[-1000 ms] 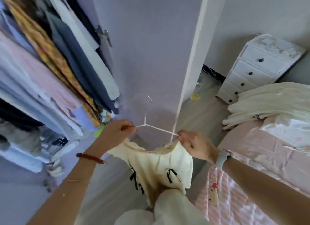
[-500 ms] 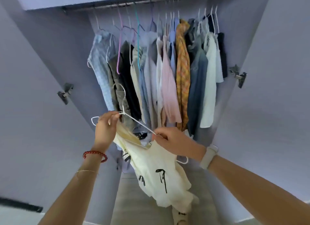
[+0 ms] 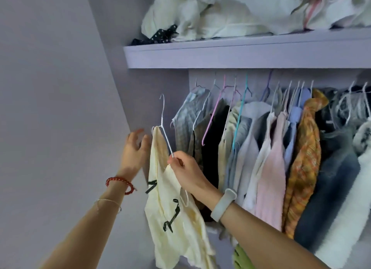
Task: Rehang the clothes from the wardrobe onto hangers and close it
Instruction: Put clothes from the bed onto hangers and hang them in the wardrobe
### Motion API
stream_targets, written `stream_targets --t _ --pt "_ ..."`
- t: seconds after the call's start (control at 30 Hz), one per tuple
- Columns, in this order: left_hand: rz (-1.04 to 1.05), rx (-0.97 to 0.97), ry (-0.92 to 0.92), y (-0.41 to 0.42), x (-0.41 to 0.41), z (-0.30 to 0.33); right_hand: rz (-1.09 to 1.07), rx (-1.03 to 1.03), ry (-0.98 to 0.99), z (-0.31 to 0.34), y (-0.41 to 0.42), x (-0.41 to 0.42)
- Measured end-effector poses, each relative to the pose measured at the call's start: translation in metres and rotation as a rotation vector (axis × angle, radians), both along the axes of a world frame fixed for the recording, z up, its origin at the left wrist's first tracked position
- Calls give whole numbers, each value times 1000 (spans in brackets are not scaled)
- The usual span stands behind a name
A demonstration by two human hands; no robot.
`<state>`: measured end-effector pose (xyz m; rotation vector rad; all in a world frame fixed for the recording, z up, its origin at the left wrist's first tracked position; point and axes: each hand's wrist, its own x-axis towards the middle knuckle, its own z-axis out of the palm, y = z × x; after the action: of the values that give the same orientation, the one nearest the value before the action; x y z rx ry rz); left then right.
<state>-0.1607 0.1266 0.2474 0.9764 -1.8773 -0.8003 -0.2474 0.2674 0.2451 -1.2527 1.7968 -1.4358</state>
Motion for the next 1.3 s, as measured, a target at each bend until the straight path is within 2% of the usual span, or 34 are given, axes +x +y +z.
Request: stream_targets --t 0.17,0.27,0.47,0.53,0.6,0.7,0.83,1.0,1.1,1.23,1.3 --pt "59 -193 15 -44 -7 38 -48 -61 -51 17 -61 1" --pt "78 -290 49 -71 -15 63 -126 -30 26 24 -97 2" --pt "-122 -299 157 -112 -48 104 -340 -5 68 41 -172 -13" --pt "-95 -367 158 -121 -59 114 -410 7 78 41 -192 -23" --pt "13 -482 121 -126 -66 117 -494 8 60 39 -208 -36" --pt "64 -728 66 -126 -75 105 -679 -10 37 29 -218 -62" --pt "35 -765 76 -138 -89 99 -867 18 73 9 -207 -84" --pt "-102 -767 133 -153 -101 94 -709 119 271 7 -214 -81" --pt "-136 -797 173 -160 -101 90 -654 76 317 23 -230 -79" --pt "-136 -821 200 -164 -102 89 -683 -48 223 50 -256 -91" --pt "-142 -837 201 -164 -102 88 -709 -32 175 56 -265 -103"
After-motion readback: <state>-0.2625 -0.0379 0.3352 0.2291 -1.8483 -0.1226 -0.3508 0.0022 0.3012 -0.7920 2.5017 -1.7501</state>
